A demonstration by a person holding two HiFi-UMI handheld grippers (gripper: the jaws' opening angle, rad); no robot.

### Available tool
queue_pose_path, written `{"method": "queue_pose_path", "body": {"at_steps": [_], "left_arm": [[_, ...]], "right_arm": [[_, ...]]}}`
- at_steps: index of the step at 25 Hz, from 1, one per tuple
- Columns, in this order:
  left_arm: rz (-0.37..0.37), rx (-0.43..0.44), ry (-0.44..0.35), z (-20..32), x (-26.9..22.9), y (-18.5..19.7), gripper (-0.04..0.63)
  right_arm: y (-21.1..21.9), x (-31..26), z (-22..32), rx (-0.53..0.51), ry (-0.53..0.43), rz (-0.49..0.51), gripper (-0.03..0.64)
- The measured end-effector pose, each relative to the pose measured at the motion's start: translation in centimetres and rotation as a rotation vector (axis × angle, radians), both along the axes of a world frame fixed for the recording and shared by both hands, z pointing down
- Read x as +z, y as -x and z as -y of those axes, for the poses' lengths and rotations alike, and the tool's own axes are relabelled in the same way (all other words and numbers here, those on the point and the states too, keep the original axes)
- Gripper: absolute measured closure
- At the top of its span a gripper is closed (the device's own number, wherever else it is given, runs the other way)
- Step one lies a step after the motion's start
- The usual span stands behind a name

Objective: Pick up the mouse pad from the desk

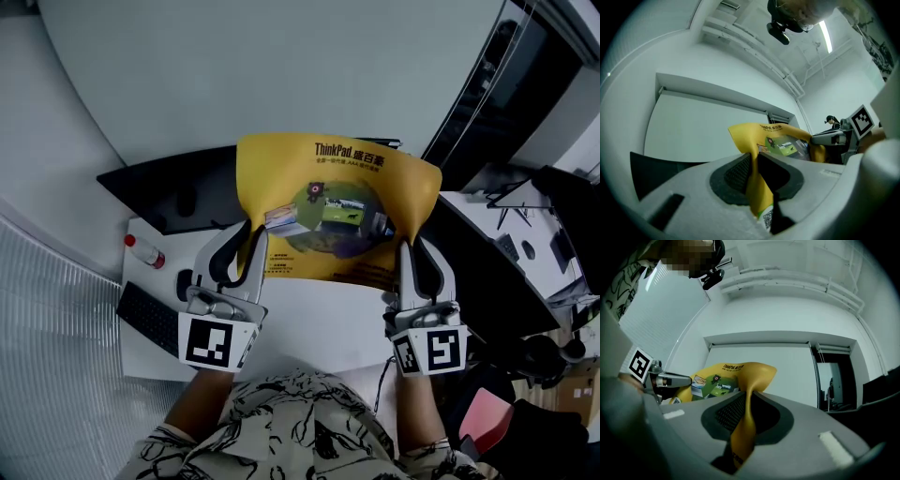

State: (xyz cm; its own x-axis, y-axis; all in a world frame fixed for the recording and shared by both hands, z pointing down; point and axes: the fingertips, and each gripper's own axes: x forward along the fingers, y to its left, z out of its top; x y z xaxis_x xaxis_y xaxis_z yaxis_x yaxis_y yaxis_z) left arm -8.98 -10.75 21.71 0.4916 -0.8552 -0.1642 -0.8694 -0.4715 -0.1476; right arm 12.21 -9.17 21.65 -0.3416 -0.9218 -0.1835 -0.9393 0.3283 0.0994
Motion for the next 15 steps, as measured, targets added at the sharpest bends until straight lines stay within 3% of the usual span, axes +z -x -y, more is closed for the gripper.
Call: {"method": "queue_pose_path", "body": {"at_steps": [5,15], "left_arm": [[0.002,-0.014,-0.011,-2.0,-4.8,0.1,0.528],[0.023,-0.012,-0.017,-2.1,-4.5,-0.2,0.528]], "right_arm": [[0.1,-4.1,-1.9,-0.004,-0.012,0.025,0.557],[-0.2,-4.2,-1.9,-0.002,-0.02,0.019,0.558]]}}
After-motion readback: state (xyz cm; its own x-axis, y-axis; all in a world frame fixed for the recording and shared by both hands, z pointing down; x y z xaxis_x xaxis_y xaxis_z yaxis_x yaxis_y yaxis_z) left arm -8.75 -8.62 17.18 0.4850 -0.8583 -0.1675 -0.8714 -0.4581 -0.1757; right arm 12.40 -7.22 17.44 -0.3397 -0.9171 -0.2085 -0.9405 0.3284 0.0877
